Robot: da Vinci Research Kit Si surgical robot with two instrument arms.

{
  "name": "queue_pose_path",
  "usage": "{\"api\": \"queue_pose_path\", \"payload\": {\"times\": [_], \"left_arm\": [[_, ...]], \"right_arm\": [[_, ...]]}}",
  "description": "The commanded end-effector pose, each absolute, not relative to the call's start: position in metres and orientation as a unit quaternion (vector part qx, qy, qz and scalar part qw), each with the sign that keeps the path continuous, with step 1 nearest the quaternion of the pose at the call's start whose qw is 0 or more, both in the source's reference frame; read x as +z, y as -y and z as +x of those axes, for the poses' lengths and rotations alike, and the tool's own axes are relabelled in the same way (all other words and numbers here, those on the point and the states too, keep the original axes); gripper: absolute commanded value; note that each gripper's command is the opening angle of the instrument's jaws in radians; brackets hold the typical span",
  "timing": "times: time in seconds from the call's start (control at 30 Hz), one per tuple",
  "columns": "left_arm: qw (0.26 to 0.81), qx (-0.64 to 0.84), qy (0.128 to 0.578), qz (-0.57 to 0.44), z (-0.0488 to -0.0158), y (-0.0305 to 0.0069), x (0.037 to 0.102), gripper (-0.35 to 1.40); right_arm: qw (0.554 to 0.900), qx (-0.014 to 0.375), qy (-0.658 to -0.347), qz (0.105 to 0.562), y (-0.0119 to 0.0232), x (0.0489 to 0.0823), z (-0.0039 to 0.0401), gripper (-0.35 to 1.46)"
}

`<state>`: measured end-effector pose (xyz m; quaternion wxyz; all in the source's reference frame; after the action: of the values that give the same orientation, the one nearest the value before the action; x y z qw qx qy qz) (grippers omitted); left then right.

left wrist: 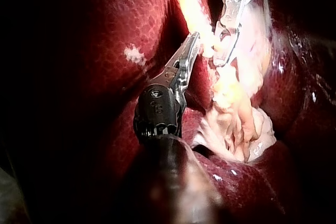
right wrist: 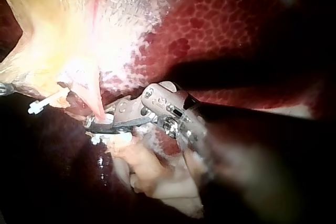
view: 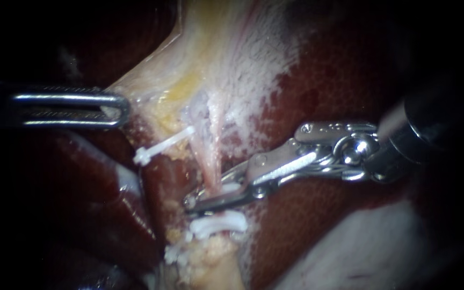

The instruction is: Going back third clip right tube

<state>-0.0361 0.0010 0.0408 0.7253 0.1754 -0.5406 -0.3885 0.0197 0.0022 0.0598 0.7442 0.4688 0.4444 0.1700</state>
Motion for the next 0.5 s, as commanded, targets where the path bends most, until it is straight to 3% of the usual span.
{"api": "queue_pose_path", "payload": {"times": [0.03,0.3,0.37,0.5], "left_arm": [[0.725,-0.389,0.541,0.175,-0.0361,-0.001,0.0407,-0.35],[0.725,-0.389,0.541,0.175,-0.0361,-0.0009,0.0407,-0.35],[0.725,-0.389,0.541,0.175,-0.0361,-0.0009,0.0407,-0.35],[0.725,-0.389,0.541,0.175,-0.0361,-0.0009,0.0407,-0.35]], "right_arm": [[0.744,0.17,-0.444,0.469,-0.0023,0.0597,0.0197,-0.35],[0.746,0.169,-0.443,0.468,-0.0021,0.0601,0.0198,-0.35],[0.745,0.169,-0.445,0.468,-0.0019,0.0604,0.0198,-0.1],[0.746,0.161,-0.453,0.461,-0.0019,0.0607,0.0198,0.23]]}}
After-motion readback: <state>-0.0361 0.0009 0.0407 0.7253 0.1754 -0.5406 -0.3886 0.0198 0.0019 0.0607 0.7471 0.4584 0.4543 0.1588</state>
